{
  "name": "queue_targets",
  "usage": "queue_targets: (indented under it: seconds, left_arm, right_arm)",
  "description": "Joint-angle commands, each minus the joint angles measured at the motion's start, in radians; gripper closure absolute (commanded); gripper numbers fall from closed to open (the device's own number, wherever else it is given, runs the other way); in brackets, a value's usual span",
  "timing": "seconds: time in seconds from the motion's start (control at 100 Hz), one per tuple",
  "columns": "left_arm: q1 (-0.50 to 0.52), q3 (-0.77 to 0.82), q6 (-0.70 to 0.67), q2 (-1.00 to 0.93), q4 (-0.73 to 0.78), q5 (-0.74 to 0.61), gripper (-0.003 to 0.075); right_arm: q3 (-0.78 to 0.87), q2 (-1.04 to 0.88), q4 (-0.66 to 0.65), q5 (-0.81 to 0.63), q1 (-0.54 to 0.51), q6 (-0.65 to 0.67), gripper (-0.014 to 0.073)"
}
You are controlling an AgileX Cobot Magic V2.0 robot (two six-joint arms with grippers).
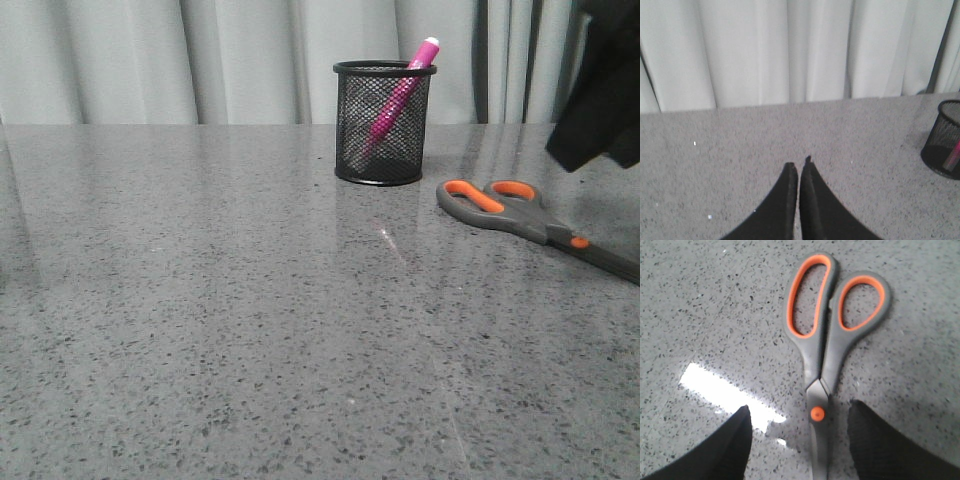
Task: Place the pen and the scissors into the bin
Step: 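Lower the right gripper over the scissors' pivot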
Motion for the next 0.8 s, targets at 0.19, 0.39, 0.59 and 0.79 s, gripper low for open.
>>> queue_targets:
  seconds: [0.19, 0.39, 0.59, 0.79]
  left_arm:
    - [0.002, 0.028, 0.07, -0.135, -0.125, -0.025, 0.0739]
    - [0.002, 0.05, 0.07, -0.172, -0.125, -0.025, 0.0739]
    - [0.002, 0.049, 0.07, -0.172, -0.125, -0.025, 0.0739]
    - [0.002, 0.049, 0.07, -0.172, -0.125, -0.025, 0.0739]
  right_arm:
    - [-0.156, 0.136, -0.032, 0.071, 0.004, -0.012, 0.0212]
    - [-0.163, 0.182, -0.051, 0.061, 0.004, -0.012, 0.0212]
    - [-0.163, 0.207, -0.083, 0.062, 0.044, -0.039, 0.0212]
    - [-0.163, 0.218, -0.185, 0.03, 0.109, 0.002, 0.0212]
